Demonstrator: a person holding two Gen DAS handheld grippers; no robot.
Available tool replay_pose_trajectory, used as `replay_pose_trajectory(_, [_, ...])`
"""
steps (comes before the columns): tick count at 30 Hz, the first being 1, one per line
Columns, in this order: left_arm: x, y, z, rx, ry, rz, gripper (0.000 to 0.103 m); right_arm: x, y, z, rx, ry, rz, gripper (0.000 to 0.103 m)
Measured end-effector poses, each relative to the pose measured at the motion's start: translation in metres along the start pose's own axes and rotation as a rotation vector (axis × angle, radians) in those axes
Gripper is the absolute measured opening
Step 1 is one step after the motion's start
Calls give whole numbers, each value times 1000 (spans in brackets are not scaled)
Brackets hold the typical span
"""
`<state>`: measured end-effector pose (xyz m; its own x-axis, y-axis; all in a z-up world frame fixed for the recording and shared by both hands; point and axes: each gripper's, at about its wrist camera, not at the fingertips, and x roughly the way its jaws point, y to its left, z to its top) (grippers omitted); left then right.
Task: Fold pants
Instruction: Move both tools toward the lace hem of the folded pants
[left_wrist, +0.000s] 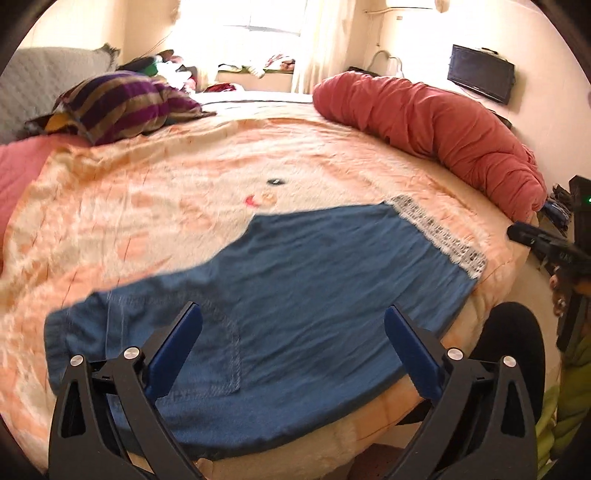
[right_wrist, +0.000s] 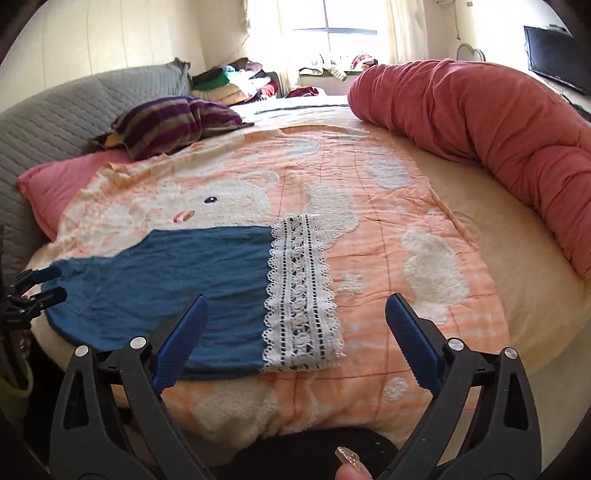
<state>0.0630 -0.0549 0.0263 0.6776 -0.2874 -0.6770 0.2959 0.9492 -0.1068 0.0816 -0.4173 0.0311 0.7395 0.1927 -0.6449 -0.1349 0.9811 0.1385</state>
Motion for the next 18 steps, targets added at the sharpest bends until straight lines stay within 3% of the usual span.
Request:
replay_pose_trajectory(9, [40, -48, 62, 110, 50, -94, 98, 19, -7, -10, 68, 22, 25, 92])
replay_pose_trajectory(18, [126, -93, 107, 201, 159, -132, 98, 39, -26, -21, 172, 82, 41, 92])
